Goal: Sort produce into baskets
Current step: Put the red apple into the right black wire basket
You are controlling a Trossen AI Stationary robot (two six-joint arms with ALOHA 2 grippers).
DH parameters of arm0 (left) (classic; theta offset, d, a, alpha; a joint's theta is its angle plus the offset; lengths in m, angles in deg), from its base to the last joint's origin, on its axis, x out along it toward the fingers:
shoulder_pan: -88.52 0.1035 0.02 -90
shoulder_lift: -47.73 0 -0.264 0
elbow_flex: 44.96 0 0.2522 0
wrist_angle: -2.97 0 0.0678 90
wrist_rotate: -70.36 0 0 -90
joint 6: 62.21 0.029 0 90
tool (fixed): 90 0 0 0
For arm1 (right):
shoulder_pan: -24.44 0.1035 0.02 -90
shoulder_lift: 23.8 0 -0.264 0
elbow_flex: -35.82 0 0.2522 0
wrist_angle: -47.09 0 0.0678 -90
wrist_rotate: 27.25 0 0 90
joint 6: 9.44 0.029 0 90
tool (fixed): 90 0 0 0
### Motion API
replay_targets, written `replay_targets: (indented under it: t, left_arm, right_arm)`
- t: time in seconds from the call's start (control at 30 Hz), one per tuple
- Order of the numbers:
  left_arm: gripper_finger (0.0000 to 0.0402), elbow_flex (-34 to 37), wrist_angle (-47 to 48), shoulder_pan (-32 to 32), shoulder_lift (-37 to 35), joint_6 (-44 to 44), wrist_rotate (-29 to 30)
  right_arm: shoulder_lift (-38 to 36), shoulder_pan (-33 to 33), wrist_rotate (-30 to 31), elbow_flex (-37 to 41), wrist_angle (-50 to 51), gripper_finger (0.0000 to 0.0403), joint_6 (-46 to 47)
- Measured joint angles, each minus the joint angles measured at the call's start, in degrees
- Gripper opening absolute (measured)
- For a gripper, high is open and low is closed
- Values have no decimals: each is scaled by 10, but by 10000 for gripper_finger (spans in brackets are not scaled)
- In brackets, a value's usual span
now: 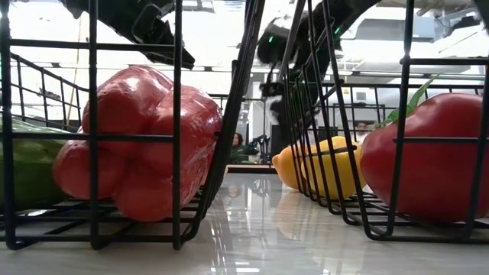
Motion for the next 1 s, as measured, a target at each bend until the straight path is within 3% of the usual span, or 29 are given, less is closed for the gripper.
replay_targets:
  t: [0.13,0.33,0.47,0.73,1.0]
  left_arm:
    - [246,0,13,0,0,-5,-6]
    - [246,0,8,0,0,-5,-8]
    - [246,0,-11,0,0,-7,-10]
    - [246,0,-69,0,0,0,-15]
    - [246,0,-98,0,0,37,-24]
  right_arm:
    - [-72,41,-4,39,61,349,0]
    - [-188,117,-111,162,17,349,48]
    - [-223,171,-89,219,6,349,103]
    - [-235,177,-82,253,-71,349,109]
    - [-201,166,-99,252,-151,349,77]
